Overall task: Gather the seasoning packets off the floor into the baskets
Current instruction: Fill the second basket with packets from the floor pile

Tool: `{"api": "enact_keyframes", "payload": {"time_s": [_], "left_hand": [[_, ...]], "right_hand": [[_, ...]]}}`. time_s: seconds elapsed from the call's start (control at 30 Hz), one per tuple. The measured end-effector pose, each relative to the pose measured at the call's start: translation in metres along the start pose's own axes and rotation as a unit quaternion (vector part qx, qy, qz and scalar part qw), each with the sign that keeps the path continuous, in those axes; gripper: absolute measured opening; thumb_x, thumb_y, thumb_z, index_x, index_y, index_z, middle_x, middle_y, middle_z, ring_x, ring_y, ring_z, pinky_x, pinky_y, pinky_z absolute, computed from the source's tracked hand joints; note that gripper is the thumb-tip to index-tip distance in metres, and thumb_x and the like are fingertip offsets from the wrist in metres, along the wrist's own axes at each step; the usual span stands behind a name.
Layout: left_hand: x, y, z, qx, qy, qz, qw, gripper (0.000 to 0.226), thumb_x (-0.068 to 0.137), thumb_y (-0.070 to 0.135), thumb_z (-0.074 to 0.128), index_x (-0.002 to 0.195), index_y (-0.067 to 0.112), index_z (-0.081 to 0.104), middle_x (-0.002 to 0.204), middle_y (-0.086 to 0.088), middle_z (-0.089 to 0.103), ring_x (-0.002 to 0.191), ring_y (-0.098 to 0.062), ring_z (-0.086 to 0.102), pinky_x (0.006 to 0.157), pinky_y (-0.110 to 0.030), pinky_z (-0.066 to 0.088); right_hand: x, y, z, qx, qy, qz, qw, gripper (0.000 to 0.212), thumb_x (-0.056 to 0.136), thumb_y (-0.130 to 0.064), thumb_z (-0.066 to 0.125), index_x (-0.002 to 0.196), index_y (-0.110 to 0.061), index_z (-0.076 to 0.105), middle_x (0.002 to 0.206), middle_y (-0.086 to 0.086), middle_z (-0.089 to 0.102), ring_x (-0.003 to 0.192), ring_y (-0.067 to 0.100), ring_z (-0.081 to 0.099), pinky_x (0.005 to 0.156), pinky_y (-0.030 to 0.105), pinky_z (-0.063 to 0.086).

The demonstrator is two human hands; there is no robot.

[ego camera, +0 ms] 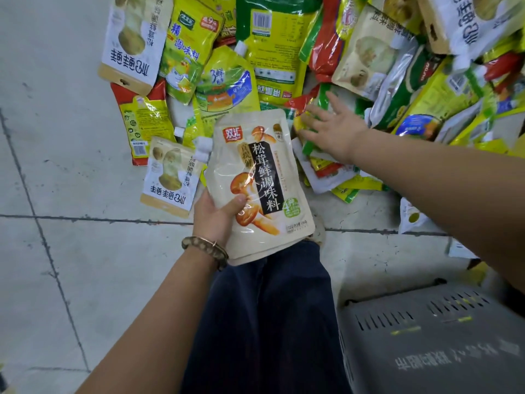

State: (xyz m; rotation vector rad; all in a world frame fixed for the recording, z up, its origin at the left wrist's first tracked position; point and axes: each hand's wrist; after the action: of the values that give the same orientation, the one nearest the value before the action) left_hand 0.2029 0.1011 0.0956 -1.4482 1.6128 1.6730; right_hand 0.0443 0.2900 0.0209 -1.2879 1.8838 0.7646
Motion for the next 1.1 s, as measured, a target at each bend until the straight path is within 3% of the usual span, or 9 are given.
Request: {"api": "enact_keyframes", "payload": {"time_s": [0.13, 0.23, 0.4, 0.5, 0.6, 0.73, 0.8, 0.93, 1.1], "left_hand": [[0.002, 0.000, 0.003, -0.016, -0.001, -0.001, 1.000, 0.031, 0.080, -0.005, 0.064, 0.096, 0.022, 0.059, 0.090, 0.001, 0.067, 0.079, -0.016, 0.065, 0.079, -0.038, 0.054], [0.003, 0.000, 0.004, -0.021, -0.007, 0.005, 1.000, 0.032, 0.080, -0.006, 0.063, 0.094, 0.022, 0.059, 0.091, -0.001, 0.067, 0.083, -0.021, 0.064, 0.084, -0.044, 0.053], [-0.002, 0.012, 0.001, -0.001, 0.008, 0.029, 1.000, 0.030, 0.081, -0.002, 0.065, 0.092, 0.026, 0.058, 0.092, 0.000, 0.066, 0.089, -0.024, 0.064, 0.089, -0.047, 0.051], [-0.011, 0.027, -0.006, 0.008, 0.017, 0.036, 0.999, 0.028, 0.079, 0.003, 0.068, 0.091, 0.026, 0.058, 0.092, 0.000, 0.066, 0.088, -0.025, 0.063, 0.089, -0.047, 0.051], [-0.027, 0.047, -0.012, 0.002, -0.002, 0.046, 0.999, 0.030, 0.073, 0.009, 0.072, 0.095, 0.024, 0.059, 0.090, -0.003, 0.065, 0.077, -0.023, 0.061, 0.079, -0.041, 0.049], [-0.059, 0.077, -0.012, 0.009, -0.074, 0.042, 0.996, 0.026, 0.076, 0.007, 0.069, 0.095, 0.019, 0.056, 0.084, -0.003, 0.062, 0.070, -0.021, 0.060, 0.074, -0.040, 0.050], [-0.080, 0.092, -0.008, -0.009, -0.166, 0.051, 0.985, 0.024, 0.078, 0.005, 0.064, 0.095, 0.016, 0.051, 0.074, -0.005, 0.050, 0.056, -0.019, 0.048, 0.068, -0.042, 0.041], [-0.146, 0.120, 0.015, -0.004, -0.309, 0.061, 0.949, 0.020, 0.086, -0.008, 0.044, 0.092, 0.011, 0.042, 0.068, -0.006, 0.036, 0.049, -0.017, 0.035, 0.058, -0.035, 0.042], [-0.238, 0.117, 0.052, 0.159, -0.370, 0.102, 0.909, 0.018, 0.088, -0.013, 0.045, 0.095, 0.004, 0.042, 0.073, -0.009, 0.041, 0.053, -0.017, 0.041, 0.045, -0.029, 0.047]], "right_hand": [[0.009, 0.001, -0.015, 0.003, 0.032, 0.033, 0.999, 0.036, 0.087, -0.023, 0.059, 0.123, -0.019, 0.054, 0.123, 0.006, 0.058, 0.120, 0.026, 0.043, 0.105, 0.038, 0.026], [0.005, 0.016, -0.024, 0.003, 0.030, 0.035, 0.999, 0.012, 0.085, -0.019, 0.060, 0.094, -0.020, 0.068, 0.101, 0.000, 0.066, 0.101, 0.022, 0.052, 0.103, 0.035, 0.026], [-0.039, 0.032, -0.022, 0.110, 0.151, 0.038, 0.982, 0.009, 0.081, -0.015, 0.066, 0.086, -0.008, 0.065, 0.083, 0.012, 0.067, 0.090, 0.029, 0.061, 0.112, 0.045, 0.022], [-0.084, 0.037, -0.031, 0.331, 0.176, 0.176, 0.910, 0.039, 0.086, -0.034, 0.066, 0.101, 0.001, 0.061, 0.090, 0.027, 0.064, 0.093, 0.040, 0.060, 0.085, 0.043, 0.042], [-0.129, 0.035, -0.034, 0.569, 0.254, 0.368, 0.690, 0.028, 0.085, -0.038, 0.067, 0.099, -0.014, 0.061, 0.091, 0.011, 0.063, 0.096, 0.032, 0.059, 0.073, 0.038, 0.041], [-0.188, -0.001, -0.034, 0.815, 0.322, 0.442, 0.192, 0.026, 0.081, -0.011, 0.072, 0.103, -0.019, 0.061, 0.077, -0.016, 0.054, 0.067, -0.001, 0.054, 0.076, 0.026, 0.049], [-0.218, -0.027, -0.031, 0.828, 0.351, 0.437, 0.008, 0.023, 0.078, -0.005, 0.071, 0.099, -0.011, 0.064, 0.078, -0.006, 0.064, 0.067, 0.007, 0.062, 0.071, 0.030, 0.053], [-0.285, -0.076, -0.030, 0.769, 0.381, 0.458, -0.233, 0.018, 0.085, 0.003, 0.063, 0.094, -0.013, 0.062, 0.087, 0.004, 0.069, 0.073, 0.017, 0.068, 0.075, 0.041, 0.057], [-0.387, -0.149, -0.017, 0.696, 0.376, 0.452, -0.412, 0.023, 0.088, -0.015, 0.065, 0.111, -0.013, 0.064, 0.107, 0.008, 0.070, 0.091, 0.023, 0.070, 0.078, 0.046, 0.056]]}}
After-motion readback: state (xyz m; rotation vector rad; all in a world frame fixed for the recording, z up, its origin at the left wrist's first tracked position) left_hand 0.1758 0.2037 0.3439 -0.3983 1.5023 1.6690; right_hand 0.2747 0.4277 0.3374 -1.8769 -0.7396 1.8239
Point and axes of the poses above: each hand's wrist, its own x-axis towards the middle knuckle, its own z-axis out of the palm, y = z × x
